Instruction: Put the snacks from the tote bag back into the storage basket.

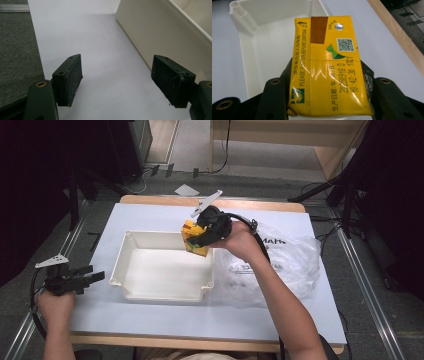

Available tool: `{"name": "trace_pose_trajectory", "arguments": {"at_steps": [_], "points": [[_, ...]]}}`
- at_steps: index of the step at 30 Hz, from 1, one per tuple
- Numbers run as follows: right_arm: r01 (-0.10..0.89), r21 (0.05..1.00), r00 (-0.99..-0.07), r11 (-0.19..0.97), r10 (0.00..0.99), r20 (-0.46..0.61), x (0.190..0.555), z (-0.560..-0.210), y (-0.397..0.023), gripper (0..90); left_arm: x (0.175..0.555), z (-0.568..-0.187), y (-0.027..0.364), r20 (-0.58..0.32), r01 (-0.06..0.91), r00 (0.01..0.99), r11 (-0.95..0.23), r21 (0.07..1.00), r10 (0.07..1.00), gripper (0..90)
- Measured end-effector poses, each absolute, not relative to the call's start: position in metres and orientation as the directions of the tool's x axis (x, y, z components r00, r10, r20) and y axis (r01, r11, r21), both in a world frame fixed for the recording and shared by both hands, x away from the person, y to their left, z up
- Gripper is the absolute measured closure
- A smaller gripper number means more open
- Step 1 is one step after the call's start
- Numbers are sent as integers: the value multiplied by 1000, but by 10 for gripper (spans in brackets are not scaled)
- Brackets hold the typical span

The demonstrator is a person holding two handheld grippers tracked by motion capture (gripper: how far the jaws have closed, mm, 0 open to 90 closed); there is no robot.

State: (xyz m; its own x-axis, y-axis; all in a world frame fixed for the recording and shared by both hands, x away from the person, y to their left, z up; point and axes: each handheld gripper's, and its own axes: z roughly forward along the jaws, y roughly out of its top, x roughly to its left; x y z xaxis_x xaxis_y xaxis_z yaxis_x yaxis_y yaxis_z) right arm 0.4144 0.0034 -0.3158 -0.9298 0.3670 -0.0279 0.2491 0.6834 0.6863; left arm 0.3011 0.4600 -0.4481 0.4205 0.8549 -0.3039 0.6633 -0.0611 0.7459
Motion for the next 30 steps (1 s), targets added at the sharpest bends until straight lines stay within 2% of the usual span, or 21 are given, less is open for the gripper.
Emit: {"name": "trace_pose_trajectory", "arguments": {"at_steps": [5,30], "points": [[270,680,-933,681,361,9,421,-328,9,518,302,-448,460,-306,661,425,-61,748,852,262],[298,626,-925,720,380,3,436,-366,22,516,302,-448,459,-307,660,425,-59,749,851,263]]}}
